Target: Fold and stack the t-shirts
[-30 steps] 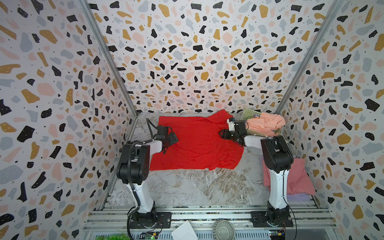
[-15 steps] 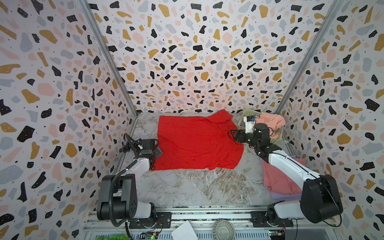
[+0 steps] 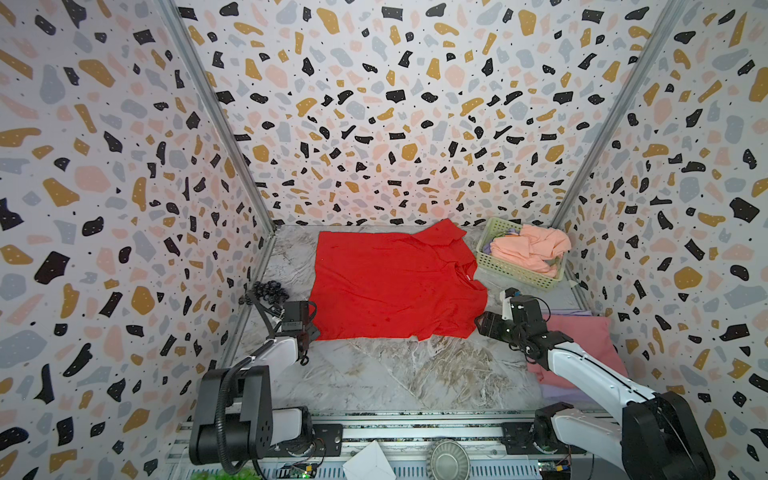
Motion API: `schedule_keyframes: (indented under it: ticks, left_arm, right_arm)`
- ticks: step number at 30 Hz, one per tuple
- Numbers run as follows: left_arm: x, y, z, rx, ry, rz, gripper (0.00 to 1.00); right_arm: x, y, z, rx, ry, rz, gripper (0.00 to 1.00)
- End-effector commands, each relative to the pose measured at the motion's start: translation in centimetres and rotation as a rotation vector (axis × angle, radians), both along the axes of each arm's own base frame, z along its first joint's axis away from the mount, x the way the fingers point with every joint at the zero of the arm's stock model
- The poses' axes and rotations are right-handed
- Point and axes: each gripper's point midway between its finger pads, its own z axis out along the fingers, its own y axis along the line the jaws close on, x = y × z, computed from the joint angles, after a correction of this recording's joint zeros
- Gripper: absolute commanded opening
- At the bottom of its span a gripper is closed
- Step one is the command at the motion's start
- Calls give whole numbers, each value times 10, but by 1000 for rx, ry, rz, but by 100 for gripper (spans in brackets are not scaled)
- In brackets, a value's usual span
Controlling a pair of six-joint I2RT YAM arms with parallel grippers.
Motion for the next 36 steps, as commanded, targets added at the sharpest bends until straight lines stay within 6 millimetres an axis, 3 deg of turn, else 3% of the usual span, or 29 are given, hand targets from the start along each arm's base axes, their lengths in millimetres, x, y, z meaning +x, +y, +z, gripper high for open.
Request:
schedule_keyframes:
  ticks: [1,7,10,14,16,18,19,21,24,27,28,30,33,36]
  left_arm:
    - [5,-13,-11,-78,-5,-36,50]
    - [19,-28,-5,-155,-95,-87,22]
    - [25,-32,5,-164,-125,-108,14]
    - [28,-32,18,-153,-160,-127,11]
    - [28,-32,22,-150,-168,-131,7]
    - [28,-31,26,-146,-185,-126,0]
    - [28,-31,29,-145,-194,-121,0]
    - [29,-31,35,-144,-213,-121,0]
    - [30,-32,57,-137,-253,-139,0]
    - [29,-30,95,-93,-308,-166,0]
    - [29,-31,107,-83,-327,-180,0]
    - [30,-34,132,-69,-364,-220,0]
    - [36,-40,147,-79,-373,-260,0]
    - [44,-49,145,-125,-378,-291,0]
  right_arm:
    - [-16,-3,-17,-36,81,-36,76]
    - [-30,19,-41,-19,125,22,76]
    - [-24,39,-48,14,117,58,73]
    - [-14,57,-57,61,108,81,67]
    - [-9,60,-59,68,113,71,58]
    - [-4,61,-57,68,109,58,29]
    - [-1,59,-51,63,92,45,15]
    - [10,60,-20,70,-21,46,0]
    - [26,53,47,32,-180,45,0]
    - [31,50,115,-40,-245,98,0]
    - [31,50,129,-53,-244,113,0]
    - [31,50,144,-88,-218,153,0]
    - [40,61,144,-103,-170,231,1]
    - [66,67,130,-109,-139,266,18]
